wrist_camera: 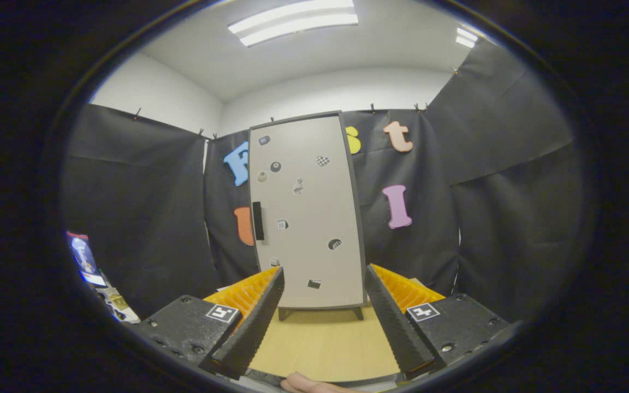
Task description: Open the shoe cabinet door, grab the shoes and put them into the shoe cabinet, then close the shoe cabinet door.
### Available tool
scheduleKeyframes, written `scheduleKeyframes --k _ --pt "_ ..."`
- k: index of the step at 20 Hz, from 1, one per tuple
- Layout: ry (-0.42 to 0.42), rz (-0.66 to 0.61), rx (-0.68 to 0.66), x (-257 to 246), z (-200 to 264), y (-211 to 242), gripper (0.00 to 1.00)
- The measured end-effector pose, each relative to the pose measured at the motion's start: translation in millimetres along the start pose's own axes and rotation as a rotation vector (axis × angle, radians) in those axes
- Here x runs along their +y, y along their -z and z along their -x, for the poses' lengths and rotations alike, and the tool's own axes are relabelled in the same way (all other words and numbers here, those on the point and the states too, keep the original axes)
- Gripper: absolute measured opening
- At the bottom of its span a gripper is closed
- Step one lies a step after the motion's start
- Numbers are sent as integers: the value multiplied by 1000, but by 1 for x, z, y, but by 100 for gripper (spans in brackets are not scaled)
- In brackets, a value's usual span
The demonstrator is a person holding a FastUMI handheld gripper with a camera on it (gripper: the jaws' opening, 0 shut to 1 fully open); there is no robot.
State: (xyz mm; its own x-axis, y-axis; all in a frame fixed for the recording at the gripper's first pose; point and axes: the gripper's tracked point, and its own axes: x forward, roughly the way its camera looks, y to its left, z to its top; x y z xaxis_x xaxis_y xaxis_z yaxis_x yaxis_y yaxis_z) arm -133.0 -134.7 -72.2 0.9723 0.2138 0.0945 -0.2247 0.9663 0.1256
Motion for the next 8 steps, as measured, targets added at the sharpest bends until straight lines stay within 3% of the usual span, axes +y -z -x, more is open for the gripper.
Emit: scheduleKeyframes --k 8 --pt "40 -10 -12 -22 2 5 97"
